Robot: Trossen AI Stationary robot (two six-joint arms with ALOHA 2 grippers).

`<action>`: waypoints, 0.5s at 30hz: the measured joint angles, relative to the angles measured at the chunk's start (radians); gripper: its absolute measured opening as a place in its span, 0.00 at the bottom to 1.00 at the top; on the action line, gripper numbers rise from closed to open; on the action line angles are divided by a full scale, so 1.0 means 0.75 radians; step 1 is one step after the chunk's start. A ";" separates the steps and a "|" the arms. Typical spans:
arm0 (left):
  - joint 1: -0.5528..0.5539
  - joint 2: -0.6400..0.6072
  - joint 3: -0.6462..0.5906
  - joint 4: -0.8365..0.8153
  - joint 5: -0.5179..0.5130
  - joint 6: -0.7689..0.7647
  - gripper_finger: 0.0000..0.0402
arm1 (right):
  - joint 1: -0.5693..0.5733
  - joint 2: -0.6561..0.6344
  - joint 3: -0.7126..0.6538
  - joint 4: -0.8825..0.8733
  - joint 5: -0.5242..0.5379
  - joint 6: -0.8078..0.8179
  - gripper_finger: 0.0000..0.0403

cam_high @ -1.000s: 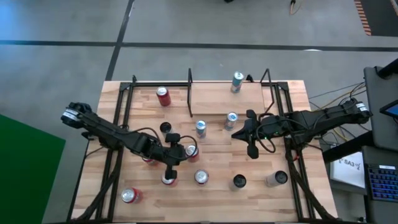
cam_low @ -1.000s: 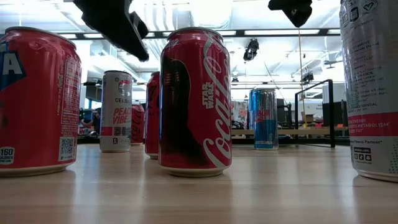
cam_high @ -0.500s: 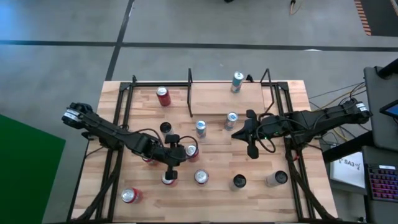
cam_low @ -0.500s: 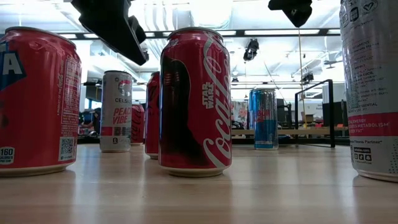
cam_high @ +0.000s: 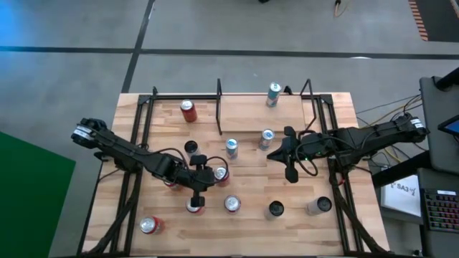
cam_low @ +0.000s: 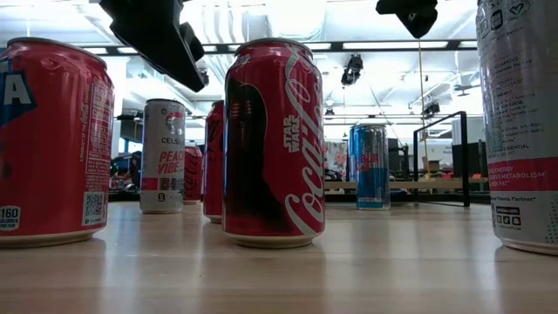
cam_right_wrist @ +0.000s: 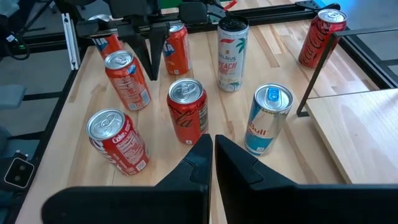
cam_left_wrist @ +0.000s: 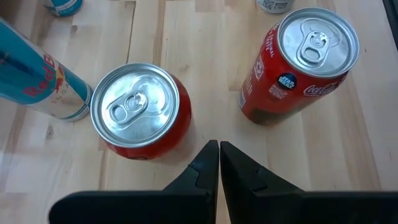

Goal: Place canned beverage on shelf
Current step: Put the red and black soda can on the shelf

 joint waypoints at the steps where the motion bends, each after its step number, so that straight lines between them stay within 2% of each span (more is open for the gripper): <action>1: 0.000 0.000 0.000 0.001 0.000 0.000 0.02 | 0.000 0.000 0.000 0.000 0.000 0.001 0.02; 6: 0.000 0.000 0.000 0.001 -0.004 0.000 0.18 | 0.000 0.000 0.000 0.000 0.000 0.000 0.02; 15: -0.001 0.000 0.000 0.049 -0.123 0.090 0.68 | 0.000 0.003 0.000 -0.009 0.000 0.001 0.02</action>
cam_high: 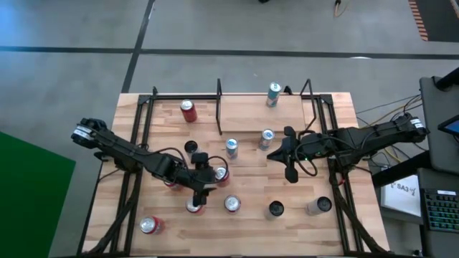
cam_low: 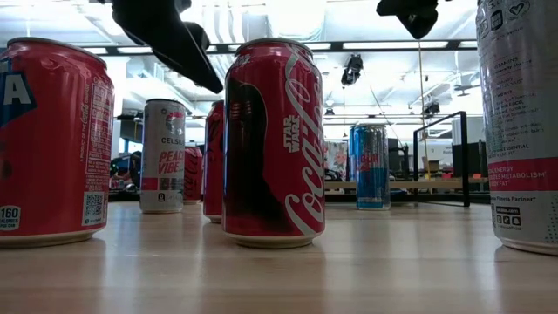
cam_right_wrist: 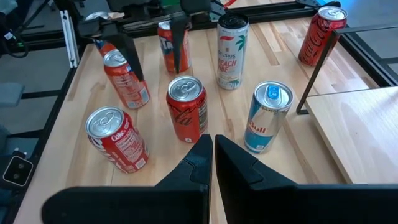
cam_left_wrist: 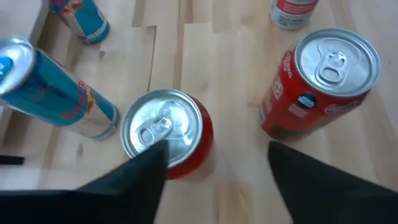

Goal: Place canned beverage on shelf
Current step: Put the red and black soda can on the shelf

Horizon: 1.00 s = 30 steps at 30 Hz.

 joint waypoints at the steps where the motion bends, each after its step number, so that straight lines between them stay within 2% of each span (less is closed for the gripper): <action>1: 0.001 0.000 0.000 0.000 -0.003 0.008 0.73 | 0.000 0.000 0.000 0.000 0.000 0.000 0.02; 4: 0.011 0.004 0.000 0.008 -0.020 0.016 0.84 | 0.000 0.000 0.000 -0.001 0.000 0.000 0.02; 7: 0.029 0.005 0.000 0.008 -0.022 0.015 0.89 | 0.000 0.000 0.000 -0.001 0.000 0.000 0.02; 23: 0.074 0.005 -0.002 0.060 -0.023 0.070 0.87 | 0.000 0.001 0.000 -0.002 -0.005 -0.001 0.02; 30: 0.084 0.005 -0.042 0.149 -0.022 0.097 0.87 | 0.000 0.001 -0.003 -0.004 -0.005 -0.003 0.02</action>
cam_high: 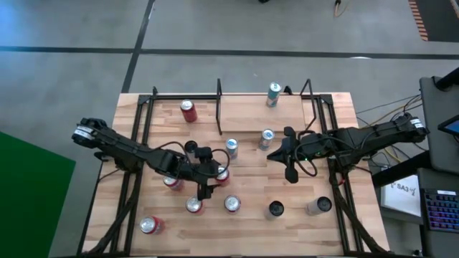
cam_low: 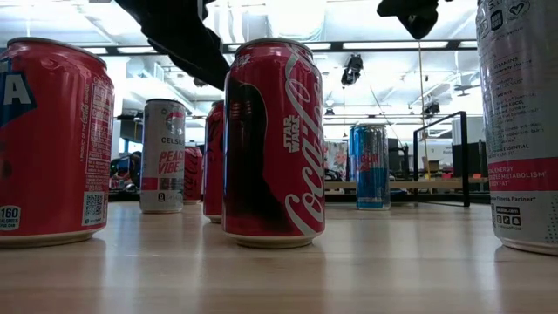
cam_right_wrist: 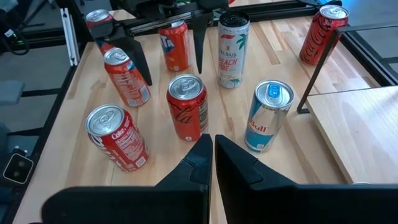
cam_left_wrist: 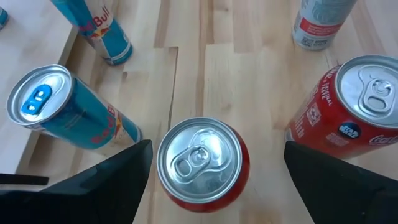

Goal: Place canned beverage on shelf
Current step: Put the red and black soda can on the shelf

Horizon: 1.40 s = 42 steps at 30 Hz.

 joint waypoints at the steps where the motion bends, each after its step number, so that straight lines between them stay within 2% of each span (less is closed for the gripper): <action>1: 0.001 0.000 -0.007 0.011 0.000 0.000 0.87 | 0.000 0.000 -0.003 0.000 0.000 0.000 0.02; 31: 0.056 0.001 -0.128 0.269 0.038 0.049 0.87 | 0.000 0.001 -0.016 0.001 0.001 -0.018 0.02; 42: 0.057 0.084 -0.124 0.326 0.049 0.053 0.85 | -0.001 0.001 -0.017 0.002 0.001 -0.024 0.02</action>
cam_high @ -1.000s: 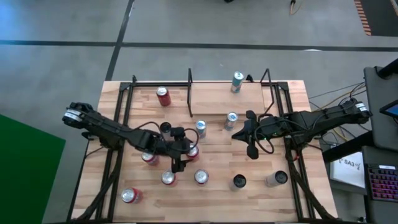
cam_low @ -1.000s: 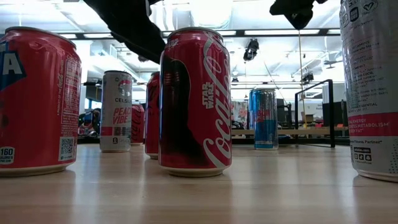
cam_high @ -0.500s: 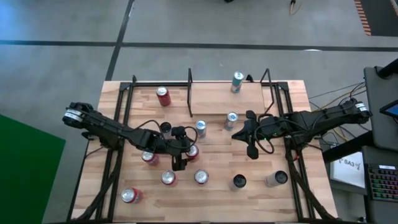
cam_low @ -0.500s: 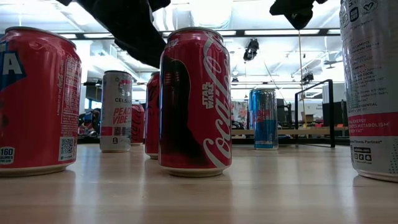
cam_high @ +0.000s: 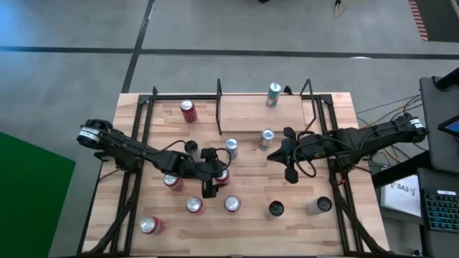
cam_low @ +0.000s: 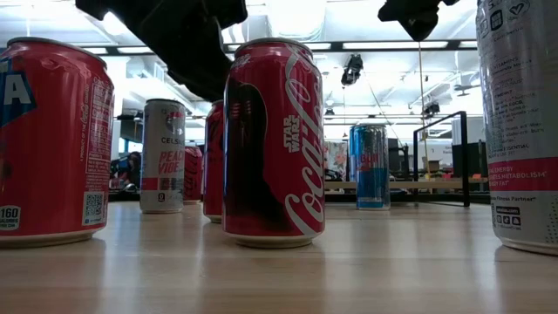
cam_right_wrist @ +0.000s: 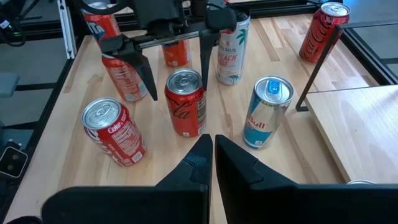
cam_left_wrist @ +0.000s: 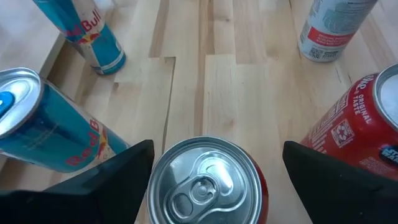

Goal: Place canned beverage on shelf
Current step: Put the red and black soda can on the shelf

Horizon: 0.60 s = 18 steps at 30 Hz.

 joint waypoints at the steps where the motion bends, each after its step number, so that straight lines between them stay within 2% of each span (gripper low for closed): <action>1: 0.000 -0.001 0.001 0.001 0.000 0.000 0.84 | 0.000 0.000 0.000 0.000 0.000 0.000 0.02; 18: 0.006 0.005 -0.025 0.006 0.010 -0.031 0.83 | 0.000 -0.001 -0.002 -0.001 -0.001 0.000 0.02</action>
